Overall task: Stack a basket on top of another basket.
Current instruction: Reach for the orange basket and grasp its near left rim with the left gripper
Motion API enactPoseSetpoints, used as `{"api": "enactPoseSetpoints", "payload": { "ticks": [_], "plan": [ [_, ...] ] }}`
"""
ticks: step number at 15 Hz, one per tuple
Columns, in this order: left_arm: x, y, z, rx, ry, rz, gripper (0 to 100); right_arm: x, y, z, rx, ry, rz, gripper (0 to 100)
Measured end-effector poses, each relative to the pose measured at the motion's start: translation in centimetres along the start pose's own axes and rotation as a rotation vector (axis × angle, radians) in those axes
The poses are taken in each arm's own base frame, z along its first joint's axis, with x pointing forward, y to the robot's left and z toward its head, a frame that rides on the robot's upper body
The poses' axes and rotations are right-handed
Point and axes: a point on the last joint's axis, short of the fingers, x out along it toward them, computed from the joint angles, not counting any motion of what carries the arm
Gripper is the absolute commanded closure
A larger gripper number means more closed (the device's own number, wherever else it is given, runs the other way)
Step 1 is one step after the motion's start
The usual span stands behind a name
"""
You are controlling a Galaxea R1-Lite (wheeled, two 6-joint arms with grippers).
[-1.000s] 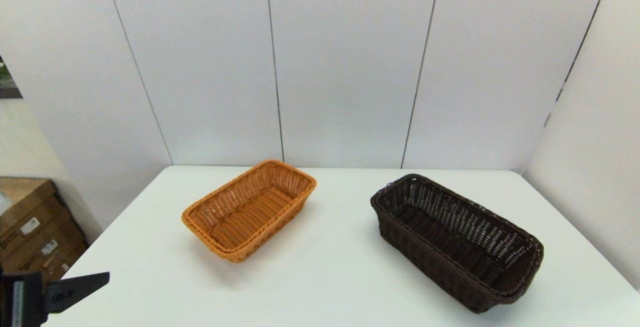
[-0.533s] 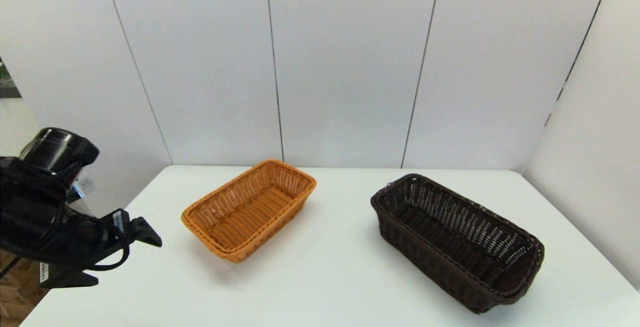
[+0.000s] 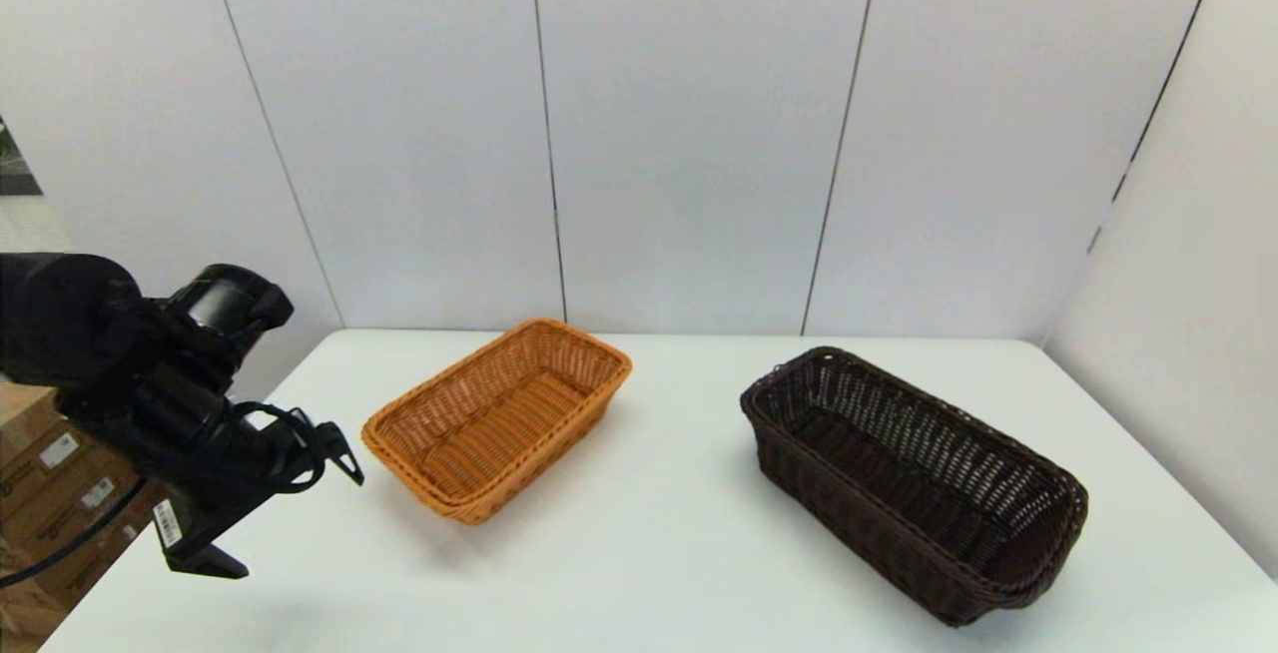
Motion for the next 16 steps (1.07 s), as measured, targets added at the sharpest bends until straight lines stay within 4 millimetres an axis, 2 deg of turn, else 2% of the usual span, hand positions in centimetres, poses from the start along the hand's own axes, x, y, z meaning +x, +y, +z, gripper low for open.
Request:
{"api": "enactPoseSetpoints", "payload": {
  "ticks": [5, 10, 16],
  "plan": [
    [0.7, -2.2, 1.5, 0.006, -0.008, -0.025, 0, 0.0, 0.0, 0.0, 0.0, 0.0, 0.0, 0],
    [3.6, -4.7, 3.1, -0.002, -0.012, -0.037, 0, 0.0, 0.0, 0.0, 0.0, 0.0, -0.001, 0],
    [6.5, -6.5, 2.5, 0.048, 0.007, -0.034, 0, 0.0, 0.0, 0.0, 0.0, 0.0, 0.0, 0]
  ]
}}
